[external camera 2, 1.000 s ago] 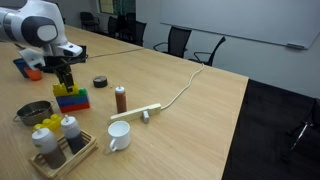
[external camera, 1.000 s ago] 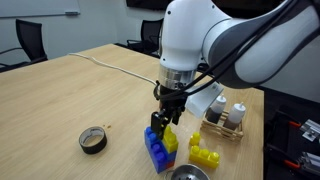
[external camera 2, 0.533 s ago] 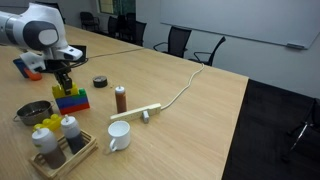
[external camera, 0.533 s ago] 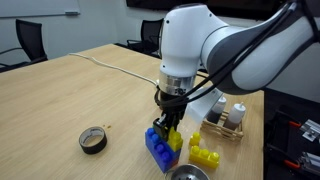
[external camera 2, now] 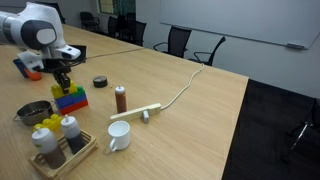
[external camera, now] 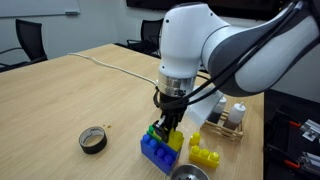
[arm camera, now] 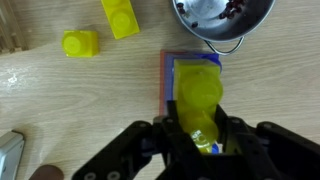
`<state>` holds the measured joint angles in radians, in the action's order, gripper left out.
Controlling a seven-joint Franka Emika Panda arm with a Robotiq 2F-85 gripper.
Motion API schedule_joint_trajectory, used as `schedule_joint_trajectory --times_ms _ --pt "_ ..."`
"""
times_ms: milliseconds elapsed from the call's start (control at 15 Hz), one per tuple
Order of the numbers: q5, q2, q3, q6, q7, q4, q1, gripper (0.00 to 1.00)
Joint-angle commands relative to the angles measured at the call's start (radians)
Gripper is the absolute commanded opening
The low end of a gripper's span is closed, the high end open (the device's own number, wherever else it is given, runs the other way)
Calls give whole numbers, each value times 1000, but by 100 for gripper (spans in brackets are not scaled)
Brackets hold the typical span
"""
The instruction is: Remove the yellow block from the tower and put it on the table
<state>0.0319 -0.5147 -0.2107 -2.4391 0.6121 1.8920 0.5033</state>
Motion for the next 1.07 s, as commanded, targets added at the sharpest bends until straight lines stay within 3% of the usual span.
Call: schedule_joint_trajectory --times_ms 0,400,600,800,1000 --pt "0 25 10 4 0 -2 14 10" --pt "5 64 8 18 -3 -8 14 10" --pt "21 70 -4 19 -67 -16 9 10" --pt "112 85 35 45 -64 -11 29 10" --pt "159 96 53 -10 -69 8 9 10"
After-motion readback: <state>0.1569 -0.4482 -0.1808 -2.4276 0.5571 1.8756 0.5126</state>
